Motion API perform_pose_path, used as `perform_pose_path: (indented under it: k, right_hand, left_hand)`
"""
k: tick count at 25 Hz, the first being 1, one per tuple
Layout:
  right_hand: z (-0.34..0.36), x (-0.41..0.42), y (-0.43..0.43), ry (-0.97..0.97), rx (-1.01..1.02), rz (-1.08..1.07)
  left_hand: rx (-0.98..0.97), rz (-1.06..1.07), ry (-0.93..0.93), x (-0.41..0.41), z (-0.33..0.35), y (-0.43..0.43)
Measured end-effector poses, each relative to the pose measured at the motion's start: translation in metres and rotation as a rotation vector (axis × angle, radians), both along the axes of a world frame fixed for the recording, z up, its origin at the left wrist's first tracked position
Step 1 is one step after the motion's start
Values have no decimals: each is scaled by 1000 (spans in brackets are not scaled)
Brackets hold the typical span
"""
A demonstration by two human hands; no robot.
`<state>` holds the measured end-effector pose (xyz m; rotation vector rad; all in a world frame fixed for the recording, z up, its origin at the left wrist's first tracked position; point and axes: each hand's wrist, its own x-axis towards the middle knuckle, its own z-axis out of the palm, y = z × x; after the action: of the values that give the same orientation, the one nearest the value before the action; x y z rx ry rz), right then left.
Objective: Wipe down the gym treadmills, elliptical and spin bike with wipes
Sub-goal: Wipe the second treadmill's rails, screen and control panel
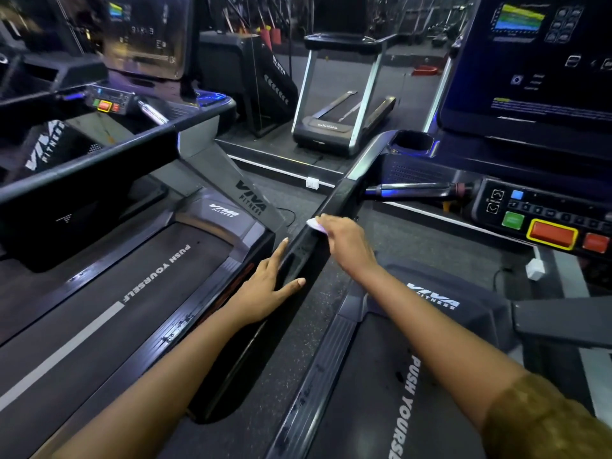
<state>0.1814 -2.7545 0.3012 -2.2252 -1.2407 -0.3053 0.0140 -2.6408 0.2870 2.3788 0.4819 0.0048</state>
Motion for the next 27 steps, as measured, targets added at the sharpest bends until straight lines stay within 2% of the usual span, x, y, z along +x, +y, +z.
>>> perform_pose_path:
  k: [3, 9, 14, 19, 21, 22, 25, 27]
  right_hand:
    - [-6, -2, 12, -44, -104, -65]
    - [-25, -53, 2, -149, -17, -40]
    - [-30, -98, -6, -203, 50, 16]
    - [-30, -148, -25, -186, 60, 160]
    - [-20, -135, -27, -135, 52, 233]
    - [-13, -122, -25, -100, 56, 201]
    - [-1, -80, -6, -34, -51, -18]
    - [-6, -83, 2, -43, -159, -35]
  left_hand:
    - [-209, 12, -46, -16, 4, 3]
    - [-398, 42, 48, -72, 2, 7]
    - [-211, 41, 3, -85, 3, -8]
    - [-193, 42, -24, -87, 0, -7]
    - [-178, 40, -23, -88, 0, -8]
    - [-177, 43, -17, -87, -1, -6]
    - [-322, 59, 10, -88, 1, -5]
    - [-517, 74, -33, -95, -2, -2]
